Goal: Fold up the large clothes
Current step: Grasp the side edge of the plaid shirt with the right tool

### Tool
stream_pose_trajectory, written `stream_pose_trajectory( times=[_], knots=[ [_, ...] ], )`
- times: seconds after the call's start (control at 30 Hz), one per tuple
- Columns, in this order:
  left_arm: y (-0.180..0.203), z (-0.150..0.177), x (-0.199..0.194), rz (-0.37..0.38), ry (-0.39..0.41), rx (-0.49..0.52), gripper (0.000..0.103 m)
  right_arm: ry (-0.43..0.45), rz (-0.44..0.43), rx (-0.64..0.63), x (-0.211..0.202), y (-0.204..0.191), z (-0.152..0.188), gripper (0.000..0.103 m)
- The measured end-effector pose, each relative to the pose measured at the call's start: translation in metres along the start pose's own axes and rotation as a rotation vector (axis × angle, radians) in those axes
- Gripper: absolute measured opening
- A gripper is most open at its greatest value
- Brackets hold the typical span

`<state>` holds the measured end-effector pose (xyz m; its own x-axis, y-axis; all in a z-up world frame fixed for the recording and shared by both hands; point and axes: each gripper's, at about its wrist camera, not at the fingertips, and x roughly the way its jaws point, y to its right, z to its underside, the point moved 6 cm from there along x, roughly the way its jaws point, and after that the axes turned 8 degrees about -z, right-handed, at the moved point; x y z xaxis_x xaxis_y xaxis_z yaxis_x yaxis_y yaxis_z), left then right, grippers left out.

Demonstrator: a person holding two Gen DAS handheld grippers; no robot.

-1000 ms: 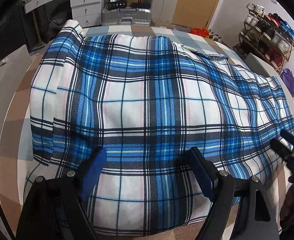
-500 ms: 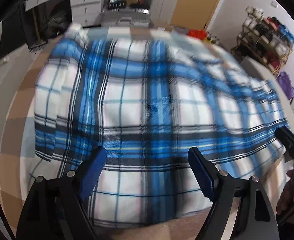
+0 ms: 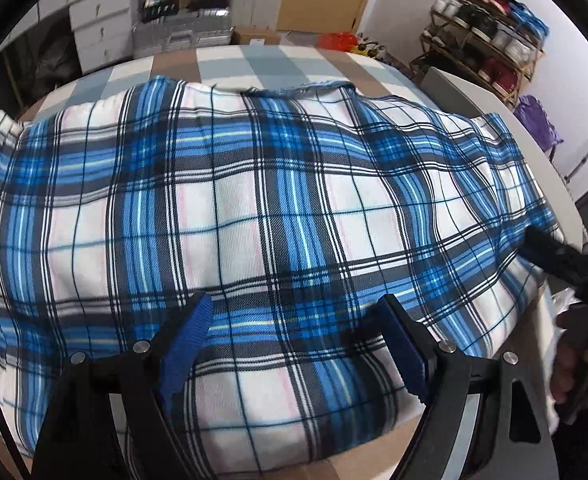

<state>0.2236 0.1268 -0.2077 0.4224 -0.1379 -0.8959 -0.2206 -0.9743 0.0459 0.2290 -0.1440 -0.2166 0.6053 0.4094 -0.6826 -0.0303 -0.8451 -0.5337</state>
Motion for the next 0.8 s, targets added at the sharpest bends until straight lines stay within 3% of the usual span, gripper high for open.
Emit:
stream_pose_trajectory(
  times=[0.1, 0.2, 0.33, 0.4, 0.43, 0.5, 0.6, 0.67, 0.73, 0.8],
  knots=[
    [0.001, 0.000, -0.006, -0.039, -0.028, -0.001, 0.080, 0.093, -0.088, 0.042, -0.027, 0.002, 0.005, 0.103],
    [0.021, -0.002, -0.019, 0.019, -0.012, 0.013, 0.080, 0.152, -0.234, 0.035, -0.045, -0.014, 0.003, 0.103],
    [0.025, 0.006, -0.005, -0.011, -0.041, 0.033, 0.080, 0.072, -0.454, 0.070, -0.024, -0.039, 0.008, 0.103],
    [0.021, 0.009, -0.001, -0.031, -0.007, 0.061, 0.080, -0.005, -0.499, 0.154, 0.005, -0.041, 0.015, 0.103],
    [0.022, 0.011, 0.002, -0.056, 0.000, 0.092, 0.080, -0.056, -0.475, 0.180, 0.020, -0.038, 0.022, 0.101],
    [0.026, 0.014, 0.003, -0.082, 0.002, 0.128, 0.080, -0.040, -0.397, 0.121, 0.022, -0.040, 0.024, 0.100],
    [0.025, 0.012, -0.002, -0.080, -0.025, 0.095, 0.080, -0.012, -0.404, 0.148, 0.016, -0.037, 0.032, 0.101],
    [0.027, 0.010, -0.010, -0.044, -0.042, 0.066, 0.080, 0.025, -0.387, 0.140, -0.002, -0.032, 0.036, 0.101],
    [0.037, 0.005, -0.020, 0.030, -0.037, 0.041, 0.080, 0.089, -0.323, 0.136, -0.028, -0.021, 0.041, 0.102],
    [0.050, -0.001, -0.028, 0.057, -0.010, 0.060, 0.080, 0.148, -0.240, 0.159, -0.053, 0.001, 0.043, 0.103]
  ],
)
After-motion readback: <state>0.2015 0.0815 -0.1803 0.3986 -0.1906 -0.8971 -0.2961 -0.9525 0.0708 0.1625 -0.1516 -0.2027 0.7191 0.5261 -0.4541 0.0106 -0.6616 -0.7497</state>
